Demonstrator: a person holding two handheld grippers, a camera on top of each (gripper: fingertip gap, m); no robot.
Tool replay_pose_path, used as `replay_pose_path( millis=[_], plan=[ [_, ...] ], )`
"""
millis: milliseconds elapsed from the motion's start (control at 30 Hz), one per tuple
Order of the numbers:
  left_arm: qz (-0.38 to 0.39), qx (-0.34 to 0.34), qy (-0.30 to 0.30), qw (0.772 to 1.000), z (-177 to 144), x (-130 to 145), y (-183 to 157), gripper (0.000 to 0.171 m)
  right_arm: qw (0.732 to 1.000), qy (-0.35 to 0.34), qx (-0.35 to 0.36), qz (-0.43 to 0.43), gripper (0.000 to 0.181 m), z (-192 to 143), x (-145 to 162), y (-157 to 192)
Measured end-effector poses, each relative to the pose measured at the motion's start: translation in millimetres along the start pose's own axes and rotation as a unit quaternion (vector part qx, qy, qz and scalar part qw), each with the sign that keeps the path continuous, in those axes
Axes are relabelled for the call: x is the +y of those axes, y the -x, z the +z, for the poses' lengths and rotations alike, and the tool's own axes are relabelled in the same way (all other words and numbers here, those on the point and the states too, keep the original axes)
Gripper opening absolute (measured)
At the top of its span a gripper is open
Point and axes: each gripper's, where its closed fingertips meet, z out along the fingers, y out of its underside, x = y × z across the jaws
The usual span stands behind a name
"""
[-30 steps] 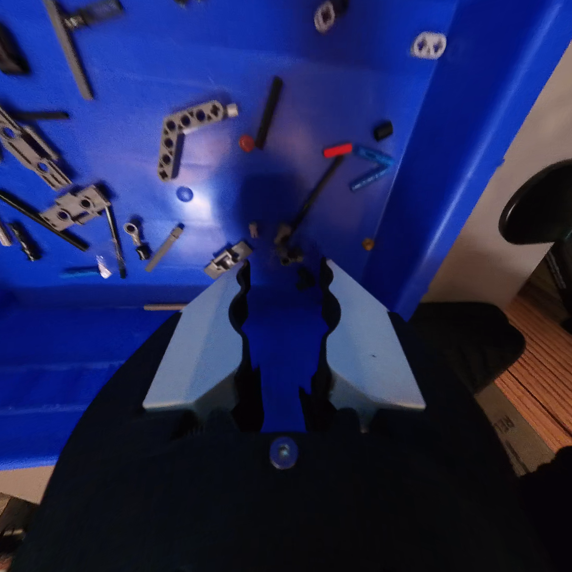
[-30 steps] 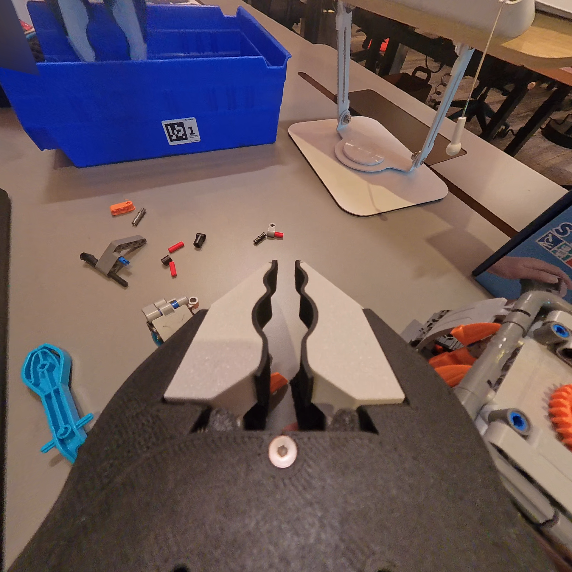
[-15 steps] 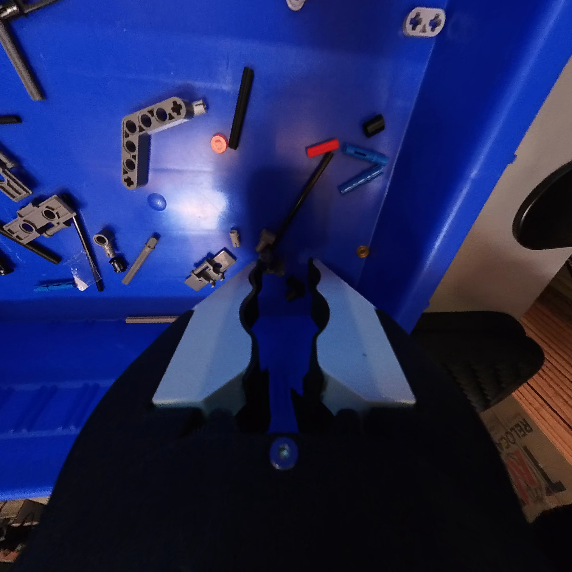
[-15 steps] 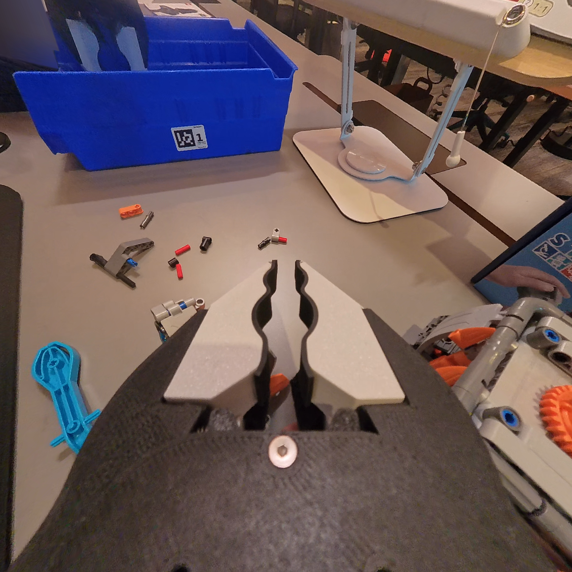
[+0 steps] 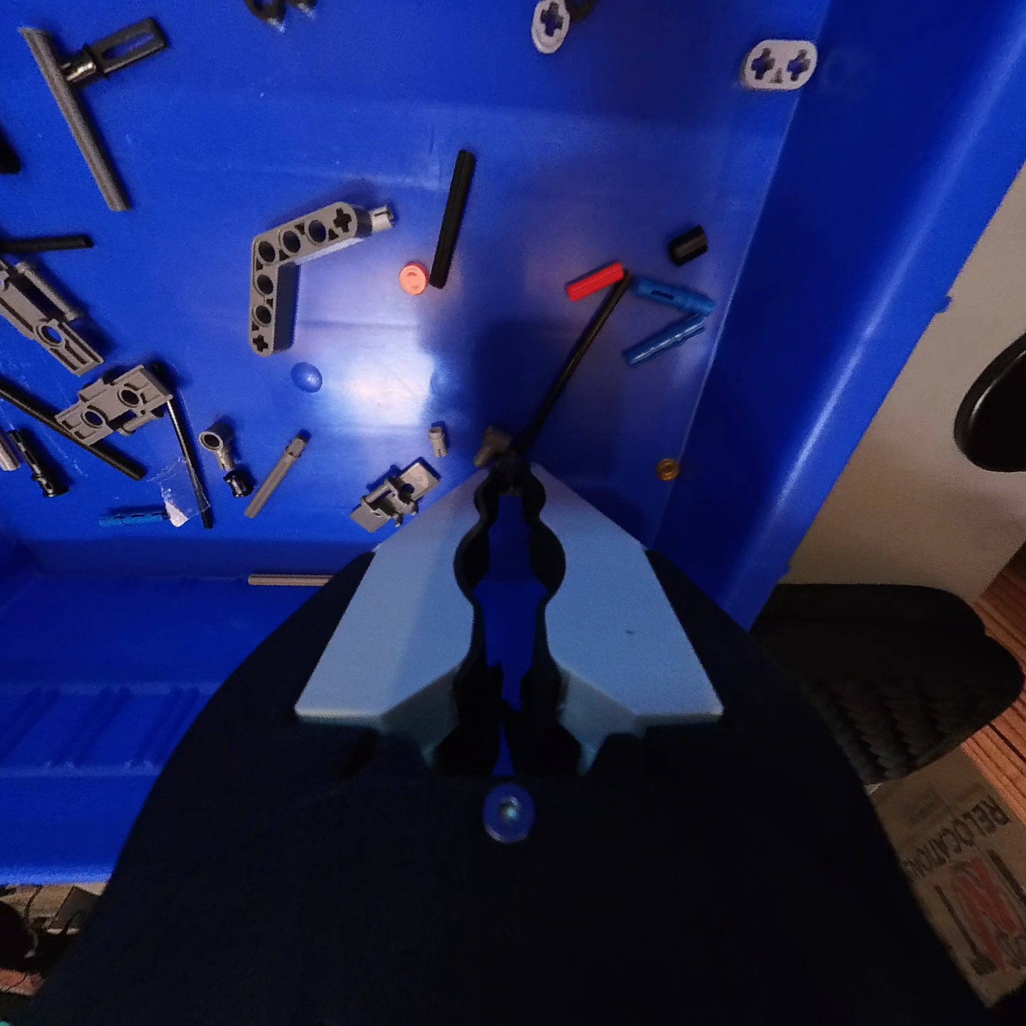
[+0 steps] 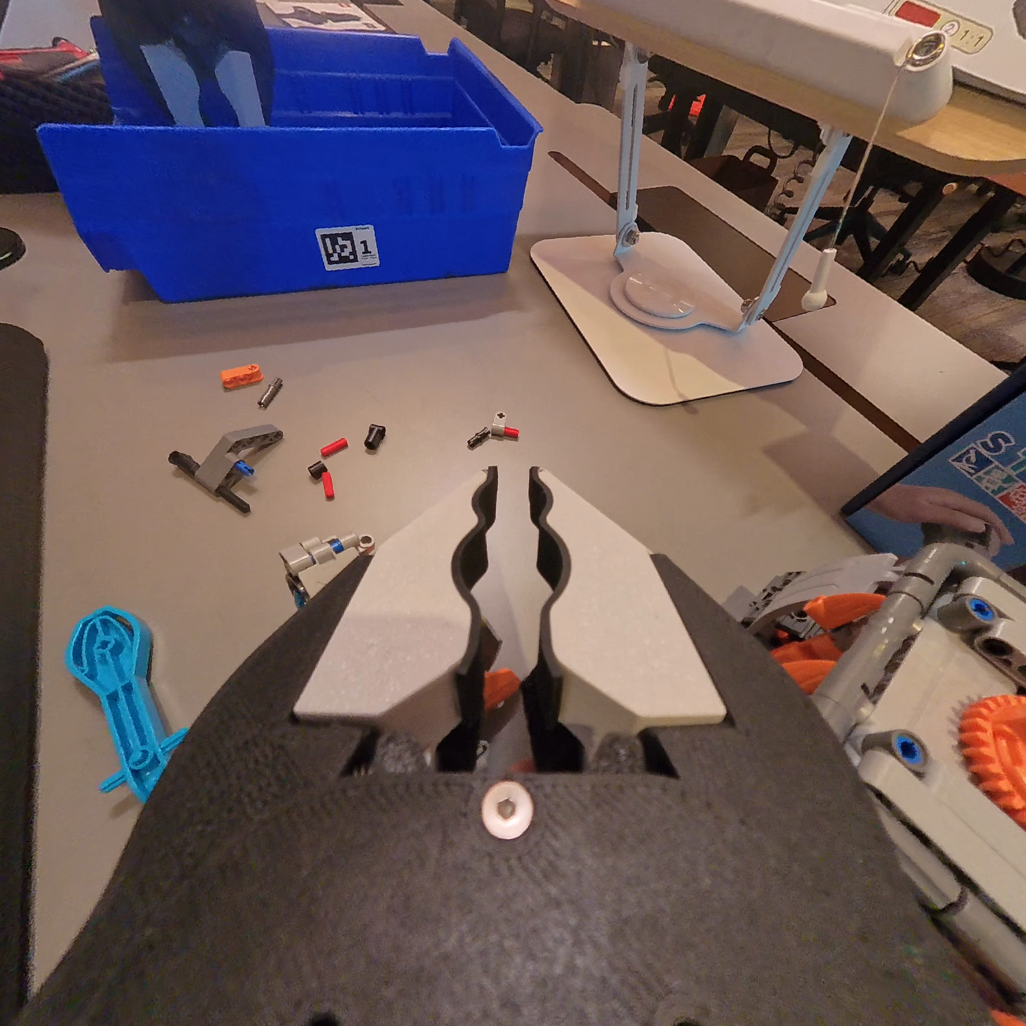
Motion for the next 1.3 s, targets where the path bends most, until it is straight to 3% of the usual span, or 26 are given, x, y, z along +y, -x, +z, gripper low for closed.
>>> replay_pose_path(
  millis=[267, 333, 433, 700, 1000, 1300],
  plan=[
    [-0.026, -0.031, -0.049, 0.998, -16.6, -12.1, 13.1, 0.006, 1.000, -0.002, 0.000, -0.002, 0.009, -1.5, -1.4, 0.5],
    [-0.044, -0.041, -0.052, 0.997, -21.0, -9.2, 19.8, 0.016, 1.000, -0.003, 0.001, -0.002, 0.009, -2.1, -2.2, 0.5],
    [-0.057, -0.040, -0.047, 0.996, -24.0, -2.6, 20.6, 0.026, 1.000, -0.004, 0.000, -0.003, 0.009, -2.8, -3.0, 1.5],
    [-0.049, -0.037, -0.010, 0.998, -12.7, 5.0, 17.9, 0.035, 1.000, 0.000, -0.004, -0.003, 0.009, -1.0, -1.3, 2.3],
    [-0.046, -0.032, 0.009, 0.998, 1.8, -5.0, 26.5, 0.018, 1.000, -0.002, -0.003, -0.004, 0.009, -2.2, -2.5, 2.5],
    [-0.027, -0.053, 0.017, 0.998, -5.6, -8.1, 31.1, 0.016, 1.000, -0.006, -0.005, -0.010, 0.009, -3.8, -6.0, 5.1]
  ],
)
